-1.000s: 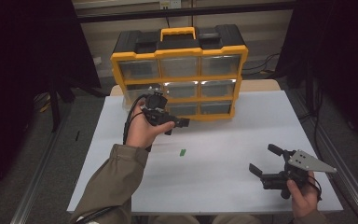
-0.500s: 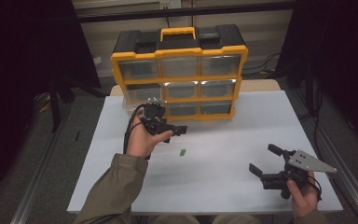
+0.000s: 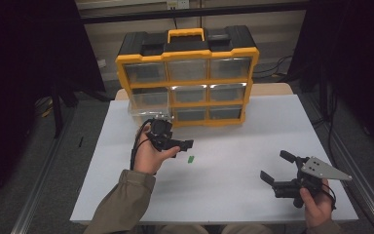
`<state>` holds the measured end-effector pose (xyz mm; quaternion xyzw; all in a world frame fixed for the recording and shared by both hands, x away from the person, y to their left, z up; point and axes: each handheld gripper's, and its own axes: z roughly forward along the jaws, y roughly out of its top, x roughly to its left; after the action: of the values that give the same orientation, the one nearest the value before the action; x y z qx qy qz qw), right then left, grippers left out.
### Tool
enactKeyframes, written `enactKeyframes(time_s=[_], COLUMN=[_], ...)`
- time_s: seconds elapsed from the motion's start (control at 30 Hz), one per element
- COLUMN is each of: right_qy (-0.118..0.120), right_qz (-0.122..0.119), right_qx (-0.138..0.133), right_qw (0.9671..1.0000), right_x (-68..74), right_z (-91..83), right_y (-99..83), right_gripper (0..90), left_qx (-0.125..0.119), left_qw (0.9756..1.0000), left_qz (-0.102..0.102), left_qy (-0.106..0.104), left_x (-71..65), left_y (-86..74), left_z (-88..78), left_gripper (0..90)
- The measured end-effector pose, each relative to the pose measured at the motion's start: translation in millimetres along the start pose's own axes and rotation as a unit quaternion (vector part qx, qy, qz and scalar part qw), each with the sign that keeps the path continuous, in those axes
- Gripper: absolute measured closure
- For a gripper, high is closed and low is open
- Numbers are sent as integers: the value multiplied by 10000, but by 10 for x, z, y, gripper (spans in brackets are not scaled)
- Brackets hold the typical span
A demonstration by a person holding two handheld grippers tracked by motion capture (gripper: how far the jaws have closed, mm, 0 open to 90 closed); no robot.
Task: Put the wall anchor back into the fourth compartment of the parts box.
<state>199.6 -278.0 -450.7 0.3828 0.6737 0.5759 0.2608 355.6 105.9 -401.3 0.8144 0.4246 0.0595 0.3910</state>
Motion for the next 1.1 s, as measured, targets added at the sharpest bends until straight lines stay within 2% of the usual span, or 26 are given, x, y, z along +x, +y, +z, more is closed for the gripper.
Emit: enactKeyframes(time_s=[0.03, 0.23, 0.3, 0.37, 0.4, 0.47, 0.57, 0.6, 0.77, 0.87, 1.1], right_qy=[-3, 18, 17, 9, 10, 24, 21, 15, 20, 19, -3], right_qz=[-4, 5, 9, 8, 11, 7, 2, -16, 2, -18, 0], right_qx=[2, 0, -7, -5, -5, 5, 6, -6, 8, -2, 7], right_qw=[10000, 10000, 10000, 10000, 10000, 10000, 10000, 10000, 10000, 10000, 10000], right_x=[0, -1, 0, -1, -1, -1, 0, -2, 1, -2, 0], right_z=[-1, 5, 5, 4, 4, 4, 5, 6, 6, 7, 3], right_y=[0, -2, -2, -2, -2, -2, -3, -2, -3, -2, -2], right_gripper=[0, 0, 0, 0, 0, 0, 0, 0, 0, 0, 0], left_qx=[64, 42, 144, 67, 106, 63, -1, 210, 178, 138, 67], left_qw=[10000, 9999, 9997, 9996, 9996, 9996, 9996, 9989, 9987, 9988, 9984], left_qz=[18, -87, -50, -109, -5, 56, -68, 225, 210, 129, 176], left_qy=[34, 97, 169, 247, 273, 255, 282, 344, 440, 457, 534], left_x=[9, 52, 84, 83, 99, 106, 95, 129, 165, 171, 177], left_y=[-15, -107, -134, -170, -182, -208, -252, -258, -309, -333, -374], left_z=[11, 97, 105, 134, 134, 152, 196, 182, 230, 259, 302], left_gripper=[117, 125, 128, 129, 129, 134, 135, 135, 135, 138, 208])
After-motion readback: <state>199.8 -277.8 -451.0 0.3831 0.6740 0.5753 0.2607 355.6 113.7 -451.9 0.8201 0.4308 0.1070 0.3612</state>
